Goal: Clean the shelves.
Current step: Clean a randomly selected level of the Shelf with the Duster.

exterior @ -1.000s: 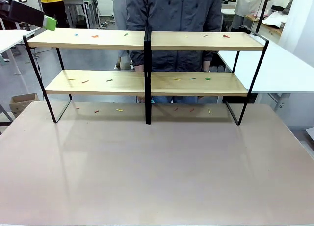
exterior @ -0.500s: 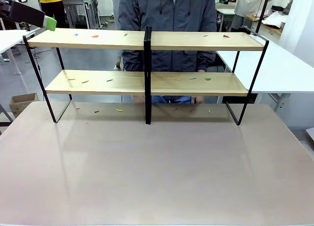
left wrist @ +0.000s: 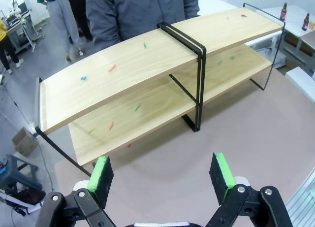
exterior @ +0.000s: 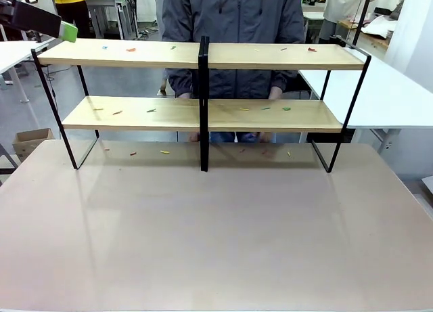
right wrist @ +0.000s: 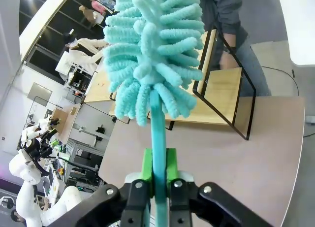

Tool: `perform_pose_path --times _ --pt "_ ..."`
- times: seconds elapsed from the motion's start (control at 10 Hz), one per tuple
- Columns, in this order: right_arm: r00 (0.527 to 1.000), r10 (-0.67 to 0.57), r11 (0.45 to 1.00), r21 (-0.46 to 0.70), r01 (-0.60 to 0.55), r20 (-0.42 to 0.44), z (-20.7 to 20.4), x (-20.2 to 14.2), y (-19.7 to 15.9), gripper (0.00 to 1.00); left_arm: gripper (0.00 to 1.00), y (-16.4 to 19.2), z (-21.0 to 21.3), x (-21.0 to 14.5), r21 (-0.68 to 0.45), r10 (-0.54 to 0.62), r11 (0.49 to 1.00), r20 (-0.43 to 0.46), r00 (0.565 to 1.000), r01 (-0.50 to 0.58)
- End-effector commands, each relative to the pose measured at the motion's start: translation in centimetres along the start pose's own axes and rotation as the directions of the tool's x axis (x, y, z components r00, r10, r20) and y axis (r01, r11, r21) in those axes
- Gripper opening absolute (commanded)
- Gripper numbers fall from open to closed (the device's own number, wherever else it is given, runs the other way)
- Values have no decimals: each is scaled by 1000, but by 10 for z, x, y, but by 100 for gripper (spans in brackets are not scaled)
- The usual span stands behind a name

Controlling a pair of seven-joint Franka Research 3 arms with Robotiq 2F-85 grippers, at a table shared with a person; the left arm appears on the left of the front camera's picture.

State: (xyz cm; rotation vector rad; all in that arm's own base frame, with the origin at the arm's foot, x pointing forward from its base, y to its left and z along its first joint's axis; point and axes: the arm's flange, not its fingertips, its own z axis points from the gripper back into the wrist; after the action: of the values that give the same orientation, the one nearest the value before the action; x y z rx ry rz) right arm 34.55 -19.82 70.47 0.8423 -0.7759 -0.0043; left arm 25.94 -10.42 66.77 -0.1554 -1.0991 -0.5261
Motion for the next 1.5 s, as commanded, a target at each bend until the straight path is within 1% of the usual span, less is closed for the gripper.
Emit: perform_pose_path --times 0.0,0.5,0.6,0.7,0.8,0.9,1.0,1.1,1.2,1.3,1.4 --pt "1000 -14 1000 8 14 -2 3 2 5 0 100 1 0 -1 -1 0 1000 -1 1000 0" --pt "1000 -14 1000 8 14 -2 3 2 5 0 100 1 0 -1 -1 0 1000 -1 1000 0" --pt "1000 0 1000 1 0 -1 0 0 0 12 100 1 0 -1 -1 0 1000 -1 1000 0" --pt "976 151 988 59 -144 -160 41 -24 -4 12 100 1 0 -1 -1 0 1000 -1 1000 0" --pt "941 183 982 98 -161 -285 72 -52 -3 12 100 1 0 -1 -1 0 1000 -1 1000 0" --pt "867 203 979 114 -169 -456 91 -79 -8 12 100 1 0 -1 -1 0 1000 -1 1000 0" --pt "795 211 977 85 -198 -569 103 -104 -16 12 100 1 0 -1 -1 0 1000 -1 1000 0" --pt "717 247 965 98 -244 -652 105 -130 -22 12 100 1 0 -1 -1 0 1000 -1 1000 0" --pt "579 356 911 135 -389 -734 101 -154 -24 12 100 1 0 -1 -1 0 1000 -1 1000 0" --pt "449 450 848 213 -484 -772 94 -169 -20 12 100 1 0 -1 -1 0 1000 -1 1000 0" --pt "716 171 984 83 -157 -676 113 -149 -19 12 100 1 0 -1 -1 0 1000 -1 1000 0"
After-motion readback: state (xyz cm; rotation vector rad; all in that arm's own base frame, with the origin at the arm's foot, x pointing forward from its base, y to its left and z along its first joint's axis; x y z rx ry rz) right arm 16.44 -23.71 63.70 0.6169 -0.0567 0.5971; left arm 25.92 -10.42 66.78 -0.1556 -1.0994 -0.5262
